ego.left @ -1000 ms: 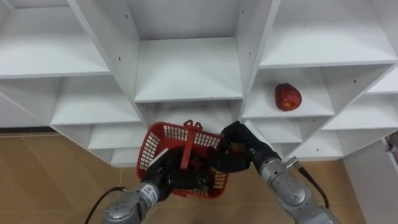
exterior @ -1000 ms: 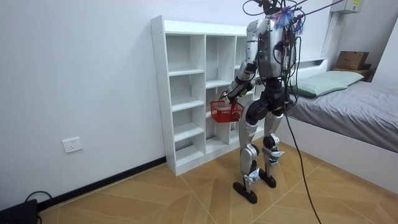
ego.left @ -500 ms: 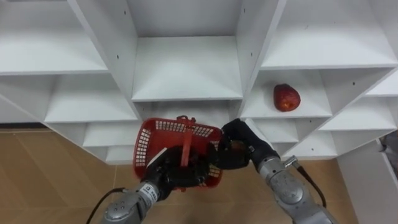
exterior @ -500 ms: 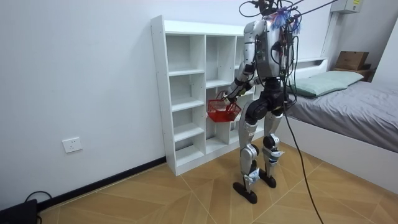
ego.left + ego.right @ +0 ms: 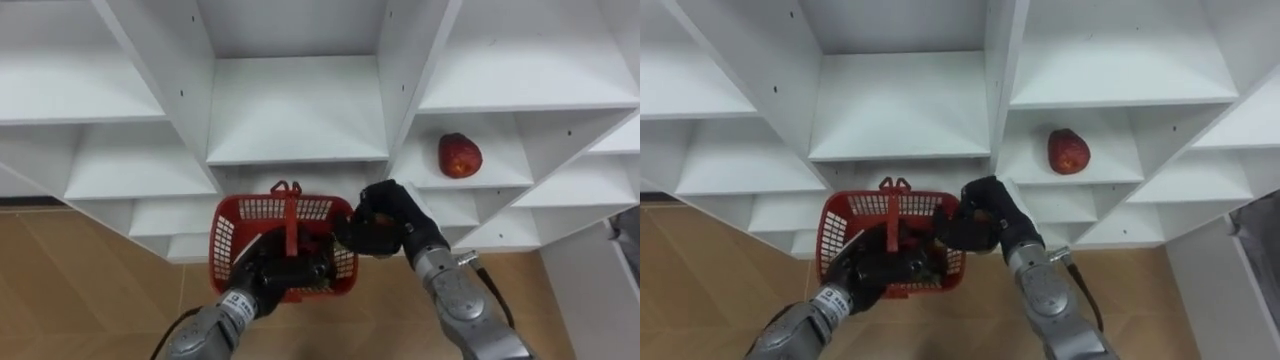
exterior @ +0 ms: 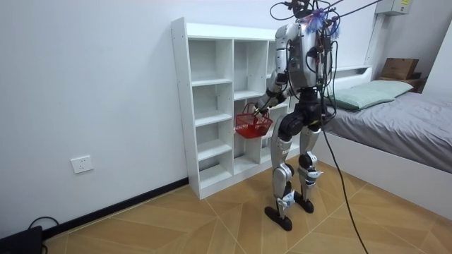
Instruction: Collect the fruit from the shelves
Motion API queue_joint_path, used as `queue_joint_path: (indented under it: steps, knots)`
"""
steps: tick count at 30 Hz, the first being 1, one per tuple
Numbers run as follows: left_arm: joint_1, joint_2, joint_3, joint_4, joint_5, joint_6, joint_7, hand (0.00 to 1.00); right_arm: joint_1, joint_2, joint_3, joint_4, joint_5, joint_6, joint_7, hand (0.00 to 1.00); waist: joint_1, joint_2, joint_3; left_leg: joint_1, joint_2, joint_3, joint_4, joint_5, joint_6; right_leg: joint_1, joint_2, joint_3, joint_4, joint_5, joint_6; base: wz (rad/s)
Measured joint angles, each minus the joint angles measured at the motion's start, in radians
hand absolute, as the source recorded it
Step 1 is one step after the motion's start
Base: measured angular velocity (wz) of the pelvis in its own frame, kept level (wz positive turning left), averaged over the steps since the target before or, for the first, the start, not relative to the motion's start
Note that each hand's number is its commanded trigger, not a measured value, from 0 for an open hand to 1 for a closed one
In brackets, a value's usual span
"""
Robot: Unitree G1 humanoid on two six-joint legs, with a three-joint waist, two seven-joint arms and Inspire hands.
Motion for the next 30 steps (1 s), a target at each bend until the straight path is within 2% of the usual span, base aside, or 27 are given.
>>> queue_joint_path:
  steps: [2,5,7,9,13,15,20,30]
  knots:
    - [0.000,-0.006,0.000,0.000,-0.004,0.000,0.000,1.00,-0.001,0.005,0.000,0.013,0.045,0.000,-0.021,1.00,-0.002,0.002,0.0015,0.000,0.000,0.000,0.000,0.000,0.000,0.000,0.000,0.000,0.001,0.000,0.000,0.00]
    - [-0.002,-0.026,0.000,0.000,-0.017,0.000,0.002,1.00,-0.004,0.008,-0.008,0.014,0.080,0.000,-0.049,1.00,-0.001,0.015,0.0082,-0.002,0.000,0.001,0.000,0.000,0.000,-0.002,0.001,0.004,0.000,0.001,0.002,0.00]
    - [-0.003,-0.027,-0.026,0.000,-0.016,0.006,-0.002,1.00,-0.009,0.013,-0.009,0.014,0.109,0.000,-0.070,1.00,0.000,0.025,0.0084,-0.003,0.000,0.001,0.000,0.000,0.000,-0.004,0.001,0.004,-0.001,0.001,0.002,0.00]
    - [-0.004,-0.037,-0.067,0.000,-0.015,0.026,-0.011,1.00,-0.030,0.016,-0.010,0.014,0.143,0.000,-0.081,1.00,-0.001,0.038,0.0077,-0.007,0.000,0.001,0.000,0.000,0.000,-0.006,0.001,0.004,-0.003,0.001,0.002,0.00]
    - [-0.006,-0.050,-0.099,0.000,-0.013,0.051,-0.036,1.00,-0.059,0.024,-0.007,0.023,0.148,0.000,-0.104,1.00,0.001,0.048,0.0063,-0.007,0.000,0.002,0.001,0.000,0.000,-0.007,0.001,0.005,-0.003,0.001,0.002,0.00]
    - [-0.007,-0.058,-0.101,0.000,-0.014,0.058,-0.050,1.00,-0.063,0.027,-0.007,0.024,0.147,0.000,-0.115,1.00,0.001,0.049,0.0061,-0.006,0.000,0.002,0.001,0.000,0.000,-0.007,0.001,0.006,-0.003,0.001,0.002,0.00]
    - [-0.012,-0.056,-0.124,0.000,-0.012,0.071,-0.060,1.00,-0.063,0.029,0.001,0.027,0.148,0.000,-0.145,1.00,0.001,0.049,0.0060,-0.005,0.000,0.003,0.001,0.000,0.000,-0.007,0.001,0.005,-0.002,0.001,0.001,0.00]
    - [-0.012,-0.056,-0.136,0.000,0.011,0.072,-0.070,1.00,-0.063,0.031,0.001,0.027,0.151,-0.001,-0.170,1.00,0.002,0.050,0.0054,0.001,0.000,0.008,0.007,0.000,0.000,-0.006,0.000,0.011,0.011,0.001,0.001,-0.01]
